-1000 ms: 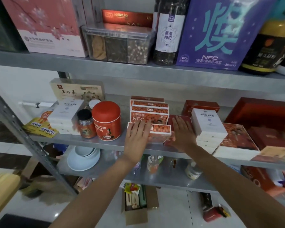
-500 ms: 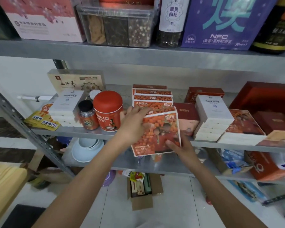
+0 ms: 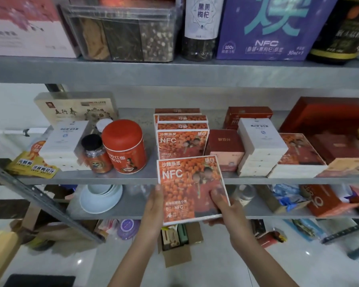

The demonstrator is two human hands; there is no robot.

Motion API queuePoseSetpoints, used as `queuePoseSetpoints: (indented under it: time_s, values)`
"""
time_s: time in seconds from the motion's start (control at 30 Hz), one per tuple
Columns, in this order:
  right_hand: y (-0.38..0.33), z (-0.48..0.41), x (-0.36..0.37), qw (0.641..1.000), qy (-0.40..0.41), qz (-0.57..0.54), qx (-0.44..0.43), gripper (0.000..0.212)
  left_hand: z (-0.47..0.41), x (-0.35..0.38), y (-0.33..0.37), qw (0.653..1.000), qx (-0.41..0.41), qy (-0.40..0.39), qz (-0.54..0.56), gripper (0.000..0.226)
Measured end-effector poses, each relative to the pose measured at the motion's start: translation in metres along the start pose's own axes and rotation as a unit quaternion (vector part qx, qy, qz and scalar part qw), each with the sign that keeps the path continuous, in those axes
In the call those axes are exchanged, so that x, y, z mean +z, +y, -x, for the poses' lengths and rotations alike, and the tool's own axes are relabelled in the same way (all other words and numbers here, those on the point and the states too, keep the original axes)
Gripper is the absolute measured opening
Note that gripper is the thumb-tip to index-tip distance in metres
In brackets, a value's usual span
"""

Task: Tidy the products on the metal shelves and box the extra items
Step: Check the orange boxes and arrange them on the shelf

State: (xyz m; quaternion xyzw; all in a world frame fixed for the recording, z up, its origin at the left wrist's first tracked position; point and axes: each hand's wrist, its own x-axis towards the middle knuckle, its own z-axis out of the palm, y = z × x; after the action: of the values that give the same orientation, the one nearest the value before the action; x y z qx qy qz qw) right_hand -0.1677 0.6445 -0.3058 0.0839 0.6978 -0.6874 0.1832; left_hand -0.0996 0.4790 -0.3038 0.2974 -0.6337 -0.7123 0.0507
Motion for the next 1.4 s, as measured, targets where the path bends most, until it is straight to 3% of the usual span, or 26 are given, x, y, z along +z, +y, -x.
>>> queuePoseSetpoints:
  time_s: [0.13, 0.23, 0.4, 0.57, 0.7, 0.77, 0.83, 0.9, 0.97, 1.03, 1.13, 1.23, 1.33, 1.4]
  values:
    - [-0.002, 0.005, 0.004, 1.0, 0.007, -0.01, 0.002, 0.021, 0.01, -0.002, 0.001, 1.0, -0.014, -0.021, -0.006, 0.04]
    - [-0.004, 0.009, 0.007, 1.0, -0.014, -0.009, 0.014, 0.02, 0.016, -0.002, -0.002, 0.999, 0.015, 0.012, -0.033, 0.039]
    - [-0.012, 0.013, 0.001, 0.994, -0.11, -0.025, 0.016, 0.055, 0.024, -0.005, -0.001, 0.998, 0.038, 0.051, -0.024, 0.038]
    - [-0.012, 0.018, -0.009, 0.968, -0.235, -0.083, -0.005, 0.047, 0.026, -0.009, -0.005, 0.999, 0.01, 0.051, 0.014, 0.037]
    - [-0.01, 0.029, -0.01, 0.982, -0.157, -0.04, -0.096, 0.045, 0.025, -0.003, -0.004, 0.999, 0.023, 0.038, -0.026, 0.031]
    - [-0.009, 0.035, -0.009, 0.972, -0.087, 0.084, -0.199, 0.042, 0.025, 0.0, 0.0, 0.993, 0.063, 0.044, -0.095, 0.047]
    - [-0.01, 0.043, -0.008, 0.927, -0.065, 0.206, -0.307, 0.05, 0.03, 0.005, 0.013, 0.99, 0.097, 0.046, -0.089, 0.071]
    - [-0.015, 0.047, -0.009, 0.895, -0.092, 0.243, -0.362, 0.056, 0.035, 0.006, 0.027, 0.977, 0.191, 0.055, -0.08, 0.086]
    - [-0.023, 0.045, -0.014, 0.885, -0.141, 0.242, -0.372, 0.056, 0.032, -0.006, 0.04, 0.933, 0.314, 0.073, -0.158, 0.101]
    - [-0.031, 0.039, -0.023, 0.878, -0.174, 0.255, -0.365, 0.061, 0.027, -0.026, 0.052, 0.885, 0.396, 0.038, -0.243, 0.091]
    - [-0.041, 0.033, -0.037, 0.84, -0.176, 0.347, -0.379, 0.067, 0.025, -0.048, 0.059, 0.869, 0.392, -0.033, -0.3, 0.059]
    - [-0.045, 0.031, -0.039, 0.805, -0.17, 0.401, -0.402, 0.069, 0.028, -0.051, 0.055, 0.866, 0.395, -0.037, -0.306, 0.056]
    - [-0.045, 0.032, -0.04, 0.805, -0.195, 0.411, -0.381, 0.073, 0.03, -0.053, 0.046, 0.884, 0.39, -0.028, -0.257, 0.045]
    - [-0.046, 0.029, -0.045, 0.832, -0.236, 0.384, -0.322, 0.077, 0.032, -0.053, 0.04, 0.895, 0.383, -0.017, -0.228, 0.037]
